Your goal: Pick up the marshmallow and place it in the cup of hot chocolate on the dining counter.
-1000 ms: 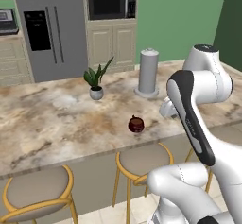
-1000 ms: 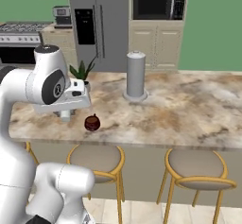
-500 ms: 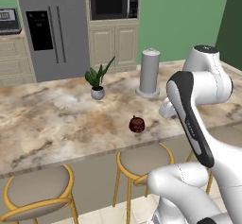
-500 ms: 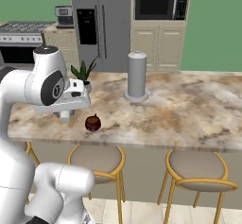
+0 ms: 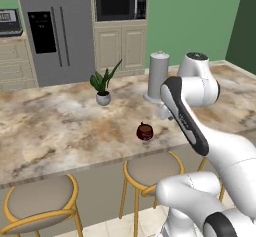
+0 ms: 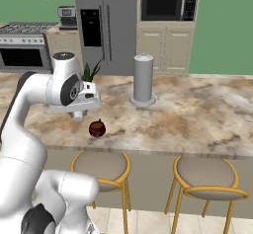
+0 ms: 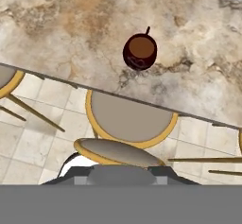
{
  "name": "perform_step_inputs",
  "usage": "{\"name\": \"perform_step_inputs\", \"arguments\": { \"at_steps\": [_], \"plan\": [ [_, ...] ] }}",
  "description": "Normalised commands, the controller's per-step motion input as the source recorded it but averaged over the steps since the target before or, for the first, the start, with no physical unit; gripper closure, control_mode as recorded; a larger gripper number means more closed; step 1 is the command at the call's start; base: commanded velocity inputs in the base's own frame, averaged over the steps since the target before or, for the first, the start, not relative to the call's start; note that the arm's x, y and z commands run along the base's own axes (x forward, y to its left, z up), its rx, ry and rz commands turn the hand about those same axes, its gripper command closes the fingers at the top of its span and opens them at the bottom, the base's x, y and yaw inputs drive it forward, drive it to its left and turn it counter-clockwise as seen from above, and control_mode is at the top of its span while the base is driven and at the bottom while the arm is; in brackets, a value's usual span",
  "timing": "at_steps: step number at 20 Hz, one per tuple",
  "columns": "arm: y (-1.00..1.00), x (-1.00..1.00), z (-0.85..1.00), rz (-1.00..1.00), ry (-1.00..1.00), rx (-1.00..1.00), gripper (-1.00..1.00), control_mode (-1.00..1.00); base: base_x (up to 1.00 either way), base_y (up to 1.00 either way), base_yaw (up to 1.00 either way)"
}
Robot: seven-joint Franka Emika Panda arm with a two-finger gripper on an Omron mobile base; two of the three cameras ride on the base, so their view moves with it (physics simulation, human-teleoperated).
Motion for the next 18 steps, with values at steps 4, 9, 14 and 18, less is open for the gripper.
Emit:
{"name": "perform_step_inputs", "arguments": {
  "at_steps": [4, 9, 14, 18],
  "plan": [
    [0.08, 0.79, -0.47, 0.00, 0.00, 0.00, 1.00, -1.00, 0.00, 0.00, 0.00],
    [0.09, 0.38, -0.37, 0.00, 0.00, 0.00, 1.00, -1.00, 0.00, 0.00, 0.00],
    [0.00, 0.19, -0.24, 0.00, 0.03, -0.08, 1.00, -1.00, 0.00, 0.00, 0.00],
    [0.06, 0.45, -0.37, 0.00, 0.01, -0.10, 1.00, -1.00, 0.00, 0.00, 0.00]
  ]
}}
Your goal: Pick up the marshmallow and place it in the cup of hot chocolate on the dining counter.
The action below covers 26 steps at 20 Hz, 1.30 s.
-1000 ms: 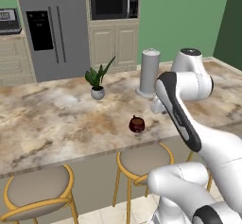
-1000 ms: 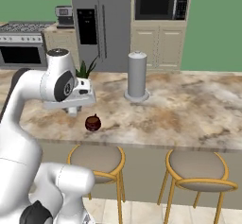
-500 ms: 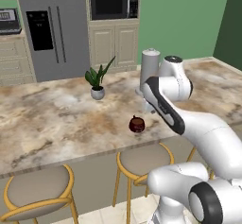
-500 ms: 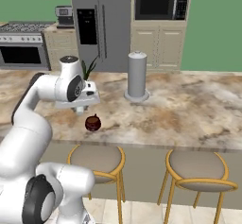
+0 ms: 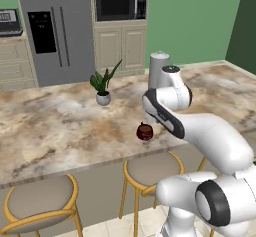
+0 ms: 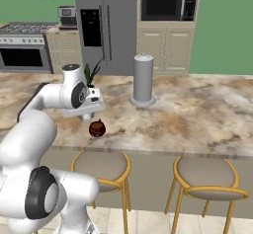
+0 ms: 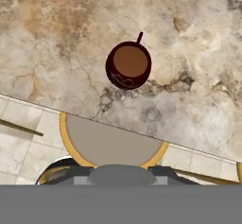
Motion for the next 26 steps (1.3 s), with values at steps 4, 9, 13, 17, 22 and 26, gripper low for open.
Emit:
{"name": "perform_step_inputs", "arguments": {
  "at_steps": [4, 9, 13, 17, 22, 26],
  "plan": [
    [0.03, 0.63, -0.42, 0.00, 0.00, -0.05, 1.00, -1.00, 0.00, 0.00, 0.00],
    [0.05, 0.70, -0.34, 0.00, 0.00, -0.01, 1.00, -1.00, 0.00, 0.00, 0.00],
    [0.09, 0.69, -0.18, 0.00, 0.08, 0.00, 1.00, -1.00, 0.00, 0.00, 0.00],
    [0.07, 0.59, -0.12, 0.00, 0.09, 0.00, 1.00, -1.00, 0.00, 0.00, 0.00],
    [0.06, 0.40, -0.16, 0.00, 0.05, 0.00, 1.00, -1.00, 0.00, 0.00, 0.00],
    [0.04, 0.07, -0.19, 0.00, 0.01, 0.00, 1.00, -1.00, 0.00, 0.00, 0.00]
  ]
}}
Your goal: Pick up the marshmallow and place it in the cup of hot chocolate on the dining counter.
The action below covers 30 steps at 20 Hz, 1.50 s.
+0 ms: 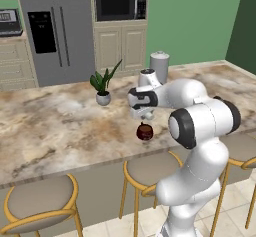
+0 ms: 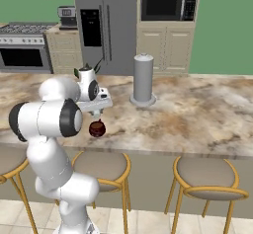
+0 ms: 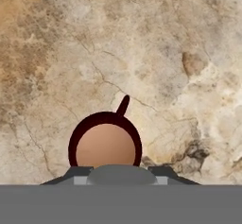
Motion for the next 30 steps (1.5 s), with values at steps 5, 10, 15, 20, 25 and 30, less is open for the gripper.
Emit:
{"name": "perform_step_inputs", "arguments": {
  "at_steps": [5, 10, 15, 20, 25, 30],
  "plan": [
    [0.09, 0.00, -0.23, 0.00, 0.00, 0.00, 1.00, -1.00, 0.00, 0.00, 0.00],
    [0.04, -0.02, -0.18, -0.01, 0.00, 0.00, 1.00, -1.00, 0.00, 0.00, 0.00],
    [0.01, 0.00, -0.14, -0.02, 0.00, 0.00, 1.00, -1.00, 0.00, 0.00, 0.00],
    [0.00, 0.00, -0.08, -0.02, 0.00, 0.00, 1.00, -1.00, 0.00, 0.00, 0.00],
    [0.00, 0.00, -0.08, -0.02, 0.00, 0.00, 1.00, -1.00, 0.00, 0.00, 0.00],
    [0.00, 0.00, -0.07, -0.02, 0.00, 0.00, 1.00, -1.00, 0.00, 0.00, 0.00]
  ]
}}
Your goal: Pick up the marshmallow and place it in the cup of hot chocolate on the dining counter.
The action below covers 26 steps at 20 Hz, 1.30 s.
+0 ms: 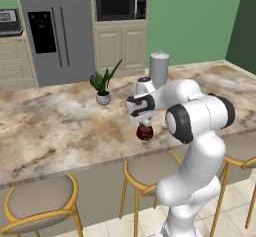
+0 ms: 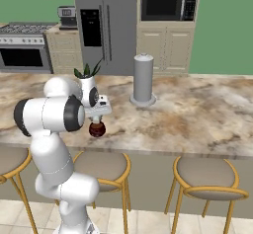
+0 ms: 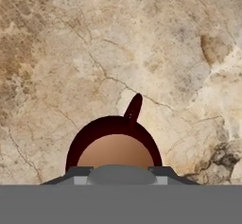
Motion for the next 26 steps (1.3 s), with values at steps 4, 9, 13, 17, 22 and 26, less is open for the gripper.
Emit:
{"name": "perform_step_inputs", "arguments": {
  "at_steps": [4, 9, 13, 17, 22, 26],
  "plan": [
    [0.02, 0.00, -0.06, -0.01, -0.01, 0.00, 1.00, -1.00, 0.00, 0.00, 0.00],
    [0.03, 0.00, -0.02, 0.00, -0.01, 0.00, 1.00, -1.00, 0.00, 0.00, 0.00],
    [0.07, 0.00, 0.00, 0.00, -0.01, 0.00, -1.00, -1.00, 0.00, 0.00, 0.00],
    [0.00, 0.00, 0.00, 0.00, -0.04, 0.00, -1.00, -1.00, 0.00, 0.00, 0.00],
    [-0.01, -0.07, 0.00, 0.00, -0.14, 0.00, -1.00, -1.00, 0.00, 0.00, 0.00],
    [0.00, 0.00, 0.07, 0.00, -0.18, 0.00, -1.00, -1.00, 0.00, 0.00, 0.00]
  ]
}}
